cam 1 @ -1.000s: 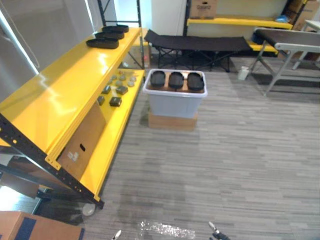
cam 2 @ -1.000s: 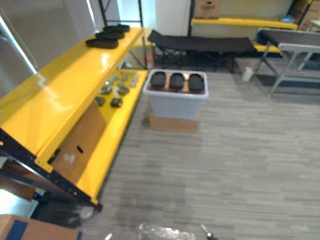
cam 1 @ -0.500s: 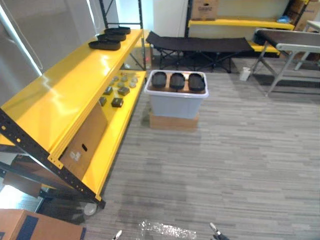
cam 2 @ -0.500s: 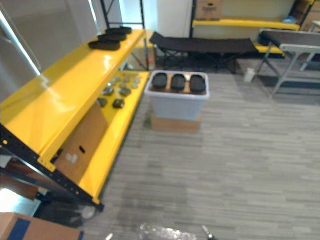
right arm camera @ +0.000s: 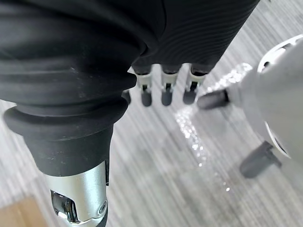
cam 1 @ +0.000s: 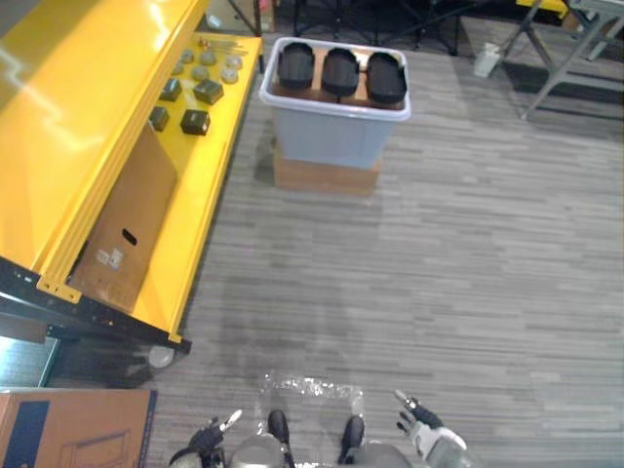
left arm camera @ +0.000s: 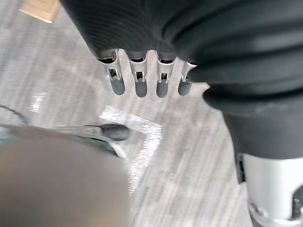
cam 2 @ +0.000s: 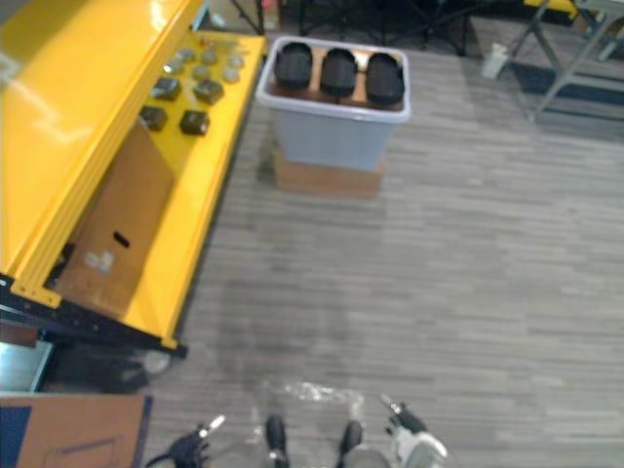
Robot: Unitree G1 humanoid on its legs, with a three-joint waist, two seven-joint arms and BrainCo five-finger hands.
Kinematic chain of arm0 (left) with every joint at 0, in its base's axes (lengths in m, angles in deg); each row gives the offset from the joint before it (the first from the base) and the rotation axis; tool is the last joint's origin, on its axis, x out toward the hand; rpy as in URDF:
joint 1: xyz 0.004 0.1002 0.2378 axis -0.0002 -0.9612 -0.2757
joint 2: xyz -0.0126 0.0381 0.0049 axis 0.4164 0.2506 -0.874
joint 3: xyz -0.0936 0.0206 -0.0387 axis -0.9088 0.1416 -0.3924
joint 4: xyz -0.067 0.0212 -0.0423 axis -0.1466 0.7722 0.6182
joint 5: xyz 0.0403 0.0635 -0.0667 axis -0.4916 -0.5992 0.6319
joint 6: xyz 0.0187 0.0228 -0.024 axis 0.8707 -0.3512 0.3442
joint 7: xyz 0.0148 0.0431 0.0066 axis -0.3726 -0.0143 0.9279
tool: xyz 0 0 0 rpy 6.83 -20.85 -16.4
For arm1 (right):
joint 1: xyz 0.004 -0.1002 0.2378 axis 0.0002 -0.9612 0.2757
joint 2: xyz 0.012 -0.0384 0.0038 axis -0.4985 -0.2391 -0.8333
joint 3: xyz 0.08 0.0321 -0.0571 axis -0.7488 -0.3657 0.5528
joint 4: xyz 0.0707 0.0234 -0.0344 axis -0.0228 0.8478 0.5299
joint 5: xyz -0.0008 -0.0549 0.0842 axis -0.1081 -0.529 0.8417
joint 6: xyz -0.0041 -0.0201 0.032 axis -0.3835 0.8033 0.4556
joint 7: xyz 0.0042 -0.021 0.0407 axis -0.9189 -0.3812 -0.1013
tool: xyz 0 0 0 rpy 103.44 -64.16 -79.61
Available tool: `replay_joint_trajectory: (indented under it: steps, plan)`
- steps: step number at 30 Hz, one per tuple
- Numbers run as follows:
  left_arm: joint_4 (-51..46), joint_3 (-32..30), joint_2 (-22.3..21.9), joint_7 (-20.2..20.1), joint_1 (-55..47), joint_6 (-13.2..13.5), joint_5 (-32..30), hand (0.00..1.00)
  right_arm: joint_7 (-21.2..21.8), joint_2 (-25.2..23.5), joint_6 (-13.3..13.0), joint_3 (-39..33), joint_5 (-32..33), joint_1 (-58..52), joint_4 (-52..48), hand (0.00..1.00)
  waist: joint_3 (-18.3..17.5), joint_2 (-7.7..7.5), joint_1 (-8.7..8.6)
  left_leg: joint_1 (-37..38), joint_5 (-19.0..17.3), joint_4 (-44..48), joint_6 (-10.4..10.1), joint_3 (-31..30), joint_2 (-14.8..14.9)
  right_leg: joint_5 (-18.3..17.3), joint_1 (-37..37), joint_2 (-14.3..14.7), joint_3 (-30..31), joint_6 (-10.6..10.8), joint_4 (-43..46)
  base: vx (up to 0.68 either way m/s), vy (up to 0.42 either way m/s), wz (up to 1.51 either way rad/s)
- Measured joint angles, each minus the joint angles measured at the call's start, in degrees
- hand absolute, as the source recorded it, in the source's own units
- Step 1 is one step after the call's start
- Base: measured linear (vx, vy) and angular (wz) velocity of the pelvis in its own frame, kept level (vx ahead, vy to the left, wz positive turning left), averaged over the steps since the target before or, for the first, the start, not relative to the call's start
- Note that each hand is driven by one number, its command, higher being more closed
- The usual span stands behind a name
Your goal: Walk over and take plastic housings, then place them on the shelf
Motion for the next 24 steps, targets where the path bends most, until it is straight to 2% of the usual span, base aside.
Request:
replay_joint_trajectory:
  steps: [3, 4, 7, 11, 13, 16, 17, 18, 20, 22, 24]
  plan:
    - [-0.8, 0.9, -0.2, 0.1, 0.2, 0.0, 0.6, 0.0, -0.4, -0.4, -0.2, 0.0, -0.6, -0.4, -0.1, 0.0, 0.5, 0.31, 0.18, -0.3, -2.0, 1.9, 0.6, -0.6, 0.2, 0.0, 0.3, -0.2, 0.0, 0.0, 0.7, 0.04, 0.034, 0.07]
    - [-1.1, 0.9, -0.3, 0.1, 0.1, 0.1, 0.9, 0.0, -0.9, -0.4, -0.2, 0.0, -0.6, -1.1, -0.2, 0.0, 1.0, 0.65, 0.5, -0.2, -3.6, 4.7, 0.5, -0.6, 0.6, 0.0, 1.2, -0.3, 0.1, 0.0, 1.2, 0.04, 0.041, 0.02]
    - [-1.1, 0.6, -1.3, 1.8, -0.8, 1.4, 1.7, 0.0, -1.0, -0.8, -0.3, 0.0, -1.1, -3.0, -1.4, 0.0, 1.0, 1.07, 1.12, -0.2, -6.6, 9.3, 0.8, -0.6, 0.9, 0.0, 2.9, -0.6, 0.2, -0.1, 1.5, 0.02, 0.03, -0.04]
    - [-1.0, -1.5, -1.8, 3.5, -2.3, 1.8, 1.4, 0.0, -1.1, -0.9, -0.6, 0.0, -1.1, -4.2, -1.5, 0.0, 1.0, 0.97, 1.68, -0.1, -8.5, 12.0, 0.8, -0.6, 1.2, -0.1, 3.6, -0.9, 0.9, -0.1, 2.0, -0.01, 0.007, -0.09]
    - [-0.9, -1.5, -1.9, 4.7, -3.2, 1.7, -0.4, 0.0, -1.1, -0.8, -1.3, -0.1, -1.1, -4.6, -1.6, 0.0, 1.0, 1.1, 1.68, -0.3, -10.6, 14.5, 1.0, -0.1, 2.1, -1.2, 2.5, -1.1, 1.6, 0.0, 5.5, -0.03, 0.021, -0.19]
    - [-0.7, -1.4, -1.9, 6.2, -3.9, 1.8, -0.9, 0.0, -0.9, -0.8, -1.6, -1.1, -1.1, -6.0, -1.8, 0.0, 1.2, 1.49, 1.31, 0.2, -12.9, 18.8, 1.7, -0.4, 4.5, -3.2, -1.8, -0.8, 2.1, -0.6, 18.0, -0.04, 0.02, -0.08]
    - [-0.7, -1.4, -1.9, 6.4, -3.8, 1.9, -0.7, 0.0, -0.6, -0.8, -1.7, -2.0, -1.2, -6.5, -1.9, 0.0, 1.5, 1.89, 0.91, 0.6, -14.0, 19.4, 2.5, -0.9, 5.6, -5.9, -3.3, -0.3, 3.1, -1.5, 20.9, -0.04, 0.01, 0.05]
    - [-0.6, -1.5, -1.9, 6.8, -3.4, 1.9, -0.7, 0.0, 0.0, -0.9, -1.6, -2.6, -2.0, -6.9, -1.8, 0.0, 1.3, 1.54, 0.76, 0.9, -14.7, 20.3, 2.4, -1.3, 6.6, -7.4, -4.3, 0.6, 3.3, -1.1, 20.8, -0.04, 0.009, 0.07]
    - [-0.5, -1.6, -1.6, 7.0, -3.3, 1.9, -0.7, 0.0, 1.4, -0.9, -1.7, -2.8, -3.1, -7.0, -2.3, 0.0, 1.3, 1.58, 0.44, 0.8, -16.2, 22.5, 2.0, -2.0, 8.3, -7.6, -6.2, 2.2, 3.2, -0.5, 18.3, -0.04, -0.018, 0.12]
    - [-0.5, -1.9, -1.7, 7.6, -3.3, 1.9, -1.0, 0.0, 1.9, -1.0, -2.1, -2.9, -4.5, -7.1, -3.0, 0.0, 1.3, 1.62, 0.1, 0.4, -17.6, 24.5, 1.4, -2.6, 9.3, -6.9, -8.6, 2.5, 2.8, 0.2, 15.3, -0.01, -0.047, 0.19]
    - [-0.8, -2.7, -2.2, 8.4, -3.2, 2.1, -2.0, 0.0, 1.9, -0.9, -2.2, -3.5, -5.1, -7.1, -3.5, 0.0, 1.2, 1.77, 0.11, 0.1, -20.1, 27.8, -0.5, -3.5, 9.7, -3.9, -11.7, 1.7, 2.4, -0.8, 13.8, 0.07, -0.103, 0.2]
